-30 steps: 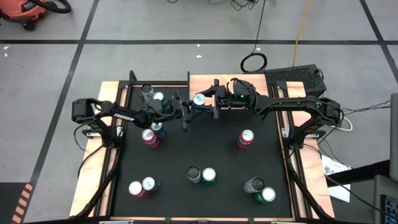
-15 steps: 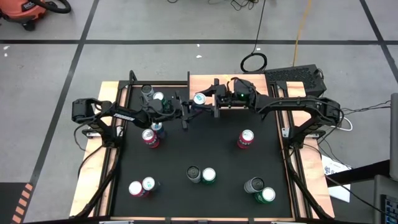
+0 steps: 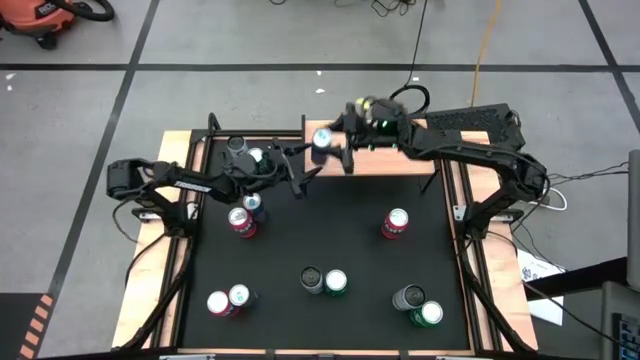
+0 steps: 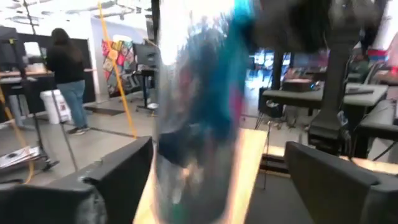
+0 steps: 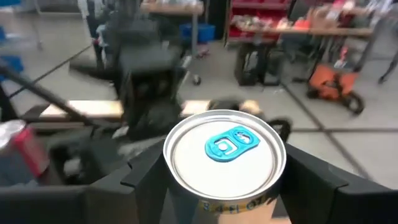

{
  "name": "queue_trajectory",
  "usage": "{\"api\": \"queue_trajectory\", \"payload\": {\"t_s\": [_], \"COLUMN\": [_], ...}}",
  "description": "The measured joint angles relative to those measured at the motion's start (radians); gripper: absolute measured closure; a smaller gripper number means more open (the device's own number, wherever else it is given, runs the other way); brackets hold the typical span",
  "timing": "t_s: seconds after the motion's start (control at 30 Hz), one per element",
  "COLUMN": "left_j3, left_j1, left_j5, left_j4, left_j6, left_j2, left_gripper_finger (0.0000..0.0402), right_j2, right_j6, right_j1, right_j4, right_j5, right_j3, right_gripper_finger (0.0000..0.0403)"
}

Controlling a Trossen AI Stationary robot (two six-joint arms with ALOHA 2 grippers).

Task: Place canned beverage on shelf
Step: Put the bottom left blue soda can on the shelf

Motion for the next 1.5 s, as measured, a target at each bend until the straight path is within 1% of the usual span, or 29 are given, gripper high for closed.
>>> {"api": "queue_trajectory", "payload": {"t_s": [0.1,0.17,0.27,0.4,0.53,0.63,0.8,1.07,1.33,1.5], "left_j3": [0.000,0.000,0.000,-0.001,-0.002,-0.002,-0.003,-0.003,-0.003,-0.003], "left_j1": [0.012,0.019,0.027,0.039,0.051,0.059,0.079,0.106,0.110,0.109], "left_j5": [-0.018,-0.046,-0.062,-0.064,-0.079,-0.091,-0.098,-0.099,-0.099,-0.099], "left_j4": [-0.126,-0.209,-0.310,-0.379,-0.462,-0.508,-0.519,-0.541,-0.542,-0.560], "left_j6": [0.037,0.055,0.077,0.077,0.077,0.078,0.079,0.096,0.097,0.096], "left_j2": [-0.089,-0.146,-0.217,-0.280,-0.309,-0.317,-0.317,-0.317,-0.317,-0.328], "left_gripper_finger": [0.0008,0.0005,0.0010,0.0015,0.0016,0.0016,0.0016,0.0016,0.0016,0.0016], "right_j2": [-0.002,0.008,0.050,0.153,0.274,0.329,0.390,0.401,0.400,0.378], "right_j6": [-0.003,-0.001,0.005,0.026,0.083,0.081,0.057,0.019,-0.009,-0.013], "right_j1": [-0.056,-0.100,-0.160,-0.217,-0.249,-0.256,-0.254,-0.253,-0.239,-0.233], "right_j4": [0.010,0.005,0.022,0.046,0.029,-0.019,-0.120,-0.148,-0.157,-0.152], "right_j5": [-0.008,-0.008,-0.009,-0.016,-0.105,-0.126,-0.142,-0.143,-0.142,-0.140], "right_j3": [0.038,0.045,0.060,0.115,0.209,0.287,0.375,0.380,0.380,0.379], "right_gripper_finger": [0.0165,0.0165,0.0165,0.0165,0.0165,0.0165,0.0165,0.0162,0.0111,0.0101]}}
